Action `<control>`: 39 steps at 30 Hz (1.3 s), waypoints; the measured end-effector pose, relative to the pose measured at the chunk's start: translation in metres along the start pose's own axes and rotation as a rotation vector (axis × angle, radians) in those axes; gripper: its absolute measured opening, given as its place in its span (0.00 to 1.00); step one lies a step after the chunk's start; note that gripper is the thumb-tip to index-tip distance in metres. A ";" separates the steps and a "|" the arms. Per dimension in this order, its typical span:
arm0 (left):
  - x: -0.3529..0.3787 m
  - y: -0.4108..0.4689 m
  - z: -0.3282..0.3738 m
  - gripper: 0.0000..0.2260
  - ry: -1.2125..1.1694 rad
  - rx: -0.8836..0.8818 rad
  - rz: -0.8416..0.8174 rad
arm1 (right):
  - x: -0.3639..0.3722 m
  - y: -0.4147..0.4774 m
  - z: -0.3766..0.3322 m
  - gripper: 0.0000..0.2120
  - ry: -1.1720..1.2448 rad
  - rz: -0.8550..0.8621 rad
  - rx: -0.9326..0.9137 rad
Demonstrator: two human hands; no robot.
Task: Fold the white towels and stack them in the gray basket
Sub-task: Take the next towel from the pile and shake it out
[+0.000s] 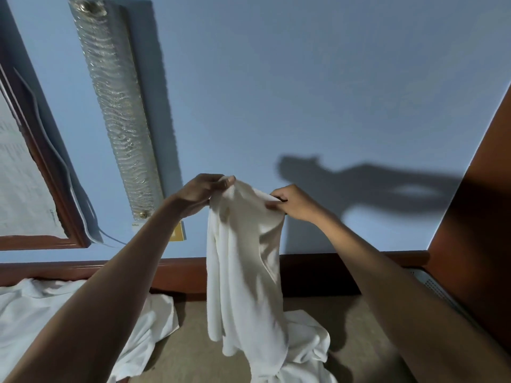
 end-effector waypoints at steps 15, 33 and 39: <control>0.006 0.011 0.013 0.26 0.145 -0.038 -0.105 | -0.026 0.014 -0.004 0.21 0.072 -0.008 0.118; 0.017 0.019 0.030 0.11 0.243 0.113 -0.095 | -0.021 0.042 -0.038 0.03 0.357 0.078 0.104; 0.007 0.025 0.033 0.20 0.002 0.122 0.099 | -0.007 0.026 -0.022 0.16 0.332 -0.163 0.287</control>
Point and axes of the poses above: each hand's wrist, its own y-axis towards the middle knuckle, its own x-axis out of the palm, z = x × y, the point moved 1 cm from there along y, towards the middle knuckle, and after that the axes turned 8 degrees about z, right-handed, at the moved point
